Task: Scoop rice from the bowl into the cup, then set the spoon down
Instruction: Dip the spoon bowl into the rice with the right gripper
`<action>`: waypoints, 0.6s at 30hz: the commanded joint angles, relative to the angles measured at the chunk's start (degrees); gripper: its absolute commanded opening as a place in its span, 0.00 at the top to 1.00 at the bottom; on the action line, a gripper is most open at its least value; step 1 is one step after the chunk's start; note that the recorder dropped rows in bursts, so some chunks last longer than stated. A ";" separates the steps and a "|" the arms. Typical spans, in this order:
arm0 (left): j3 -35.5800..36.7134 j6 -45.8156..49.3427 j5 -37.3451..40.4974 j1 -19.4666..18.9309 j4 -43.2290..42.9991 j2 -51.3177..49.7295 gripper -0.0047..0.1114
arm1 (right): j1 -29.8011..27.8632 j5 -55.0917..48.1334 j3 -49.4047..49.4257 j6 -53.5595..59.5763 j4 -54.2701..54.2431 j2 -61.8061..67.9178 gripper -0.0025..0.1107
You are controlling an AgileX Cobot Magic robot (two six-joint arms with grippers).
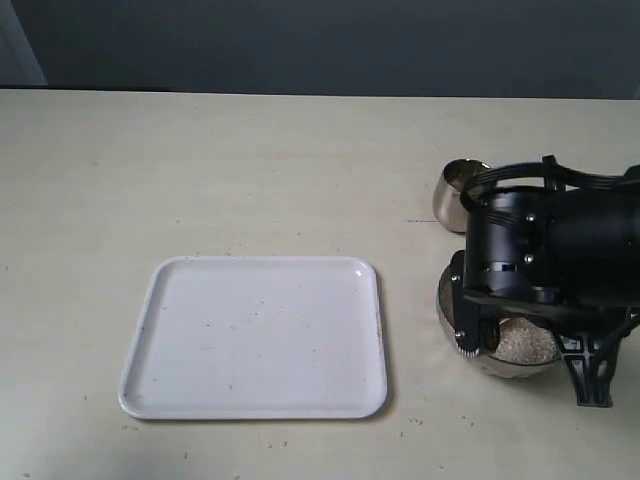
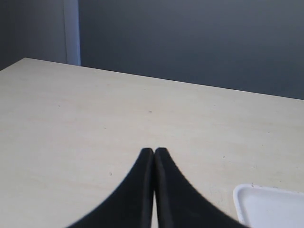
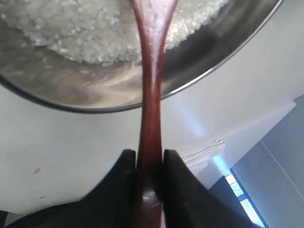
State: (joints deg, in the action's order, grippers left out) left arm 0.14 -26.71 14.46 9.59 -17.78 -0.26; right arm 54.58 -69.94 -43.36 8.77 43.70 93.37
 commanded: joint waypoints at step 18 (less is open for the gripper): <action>-0.14 -0.15 -0.74 0.21 0.14 0.26 0.96 | -1.55 -0.02 0.19 4.47 -4.47 -0.10 0.99</action>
State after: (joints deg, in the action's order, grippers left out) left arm 0.14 -26.71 14.46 9.59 -17.78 -0.26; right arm 54.22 -70.04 -43.36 12.58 39.68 93.37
